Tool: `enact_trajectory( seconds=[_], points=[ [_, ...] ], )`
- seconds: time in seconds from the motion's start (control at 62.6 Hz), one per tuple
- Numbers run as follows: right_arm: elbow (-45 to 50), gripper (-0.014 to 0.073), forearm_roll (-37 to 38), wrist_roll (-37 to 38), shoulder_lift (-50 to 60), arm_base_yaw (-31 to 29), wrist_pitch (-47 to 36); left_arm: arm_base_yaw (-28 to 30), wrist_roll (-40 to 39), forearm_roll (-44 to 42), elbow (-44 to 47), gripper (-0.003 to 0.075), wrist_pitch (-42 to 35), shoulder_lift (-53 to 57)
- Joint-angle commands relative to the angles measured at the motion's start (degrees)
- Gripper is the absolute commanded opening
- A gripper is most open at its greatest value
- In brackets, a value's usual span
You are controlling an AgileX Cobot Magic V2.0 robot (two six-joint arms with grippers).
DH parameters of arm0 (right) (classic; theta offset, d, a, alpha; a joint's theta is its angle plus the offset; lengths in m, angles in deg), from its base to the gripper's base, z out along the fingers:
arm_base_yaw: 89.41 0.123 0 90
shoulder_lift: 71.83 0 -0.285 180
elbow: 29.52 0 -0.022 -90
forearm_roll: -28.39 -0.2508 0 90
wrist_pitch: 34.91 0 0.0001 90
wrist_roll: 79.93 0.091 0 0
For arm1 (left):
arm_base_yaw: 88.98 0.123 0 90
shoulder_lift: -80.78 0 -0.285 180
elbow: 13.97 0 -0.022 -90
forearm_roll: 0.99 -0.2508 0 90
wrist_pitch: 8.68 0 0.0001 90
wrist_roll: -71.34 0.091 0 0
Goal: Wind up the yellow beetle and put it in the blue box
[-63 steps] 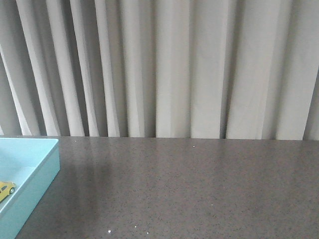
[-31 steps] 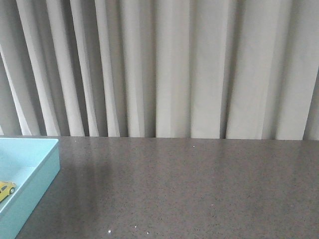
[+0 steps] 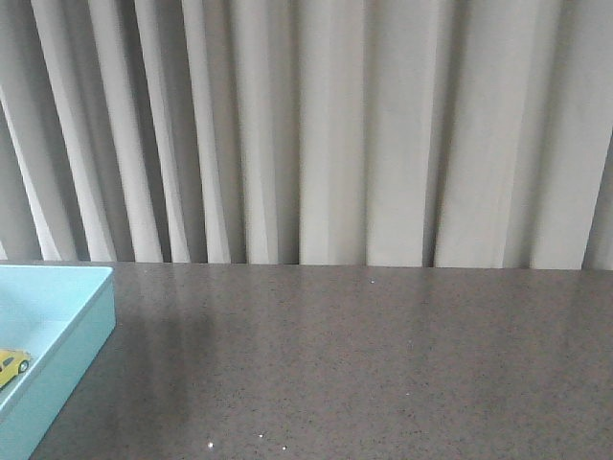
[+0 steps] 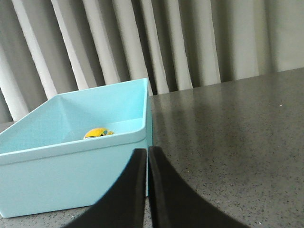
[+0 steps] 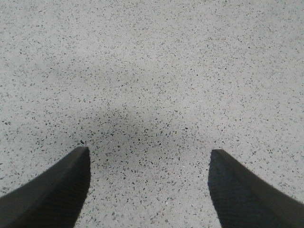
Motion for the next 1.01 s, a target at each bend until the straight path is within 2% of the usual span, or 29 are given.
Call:
enact_trajectory(
  seconds=[0.0,0.16,0.751,0.799,0.99],
  points=[
    [-1.4,0.0505,0.9,0.1,0.5,0.2,-2.8,-0.4,-0.7,1.1,0.7,-0.0006,-5.2,1.7],
    [-1.3,0.0505,0.8,0.1,0.6,0.2,-2.7,-0.5,-0.6,1.3,0.8,-0.0006,-2.6,1.6],
    [-1.3,0.0505,0.8,0.1,0.7,0.2,-2.7,-0.5,-0.6,1.3,0.8,-0.0007,-2.2,1.6],
    [-1.3,0.0502,2.6,-0.4,0.8,0.2,-2.8,-0.5,-0.6,1.3,0.8,-0.0007,-2.2,1.6],
    [-1.3,0.0498,4.3,-0.4,9.0,-1.2,-2.2,-0.5,-0.6,1.3,0.8,-0.0007,-2.2,1.6]
  ],
)
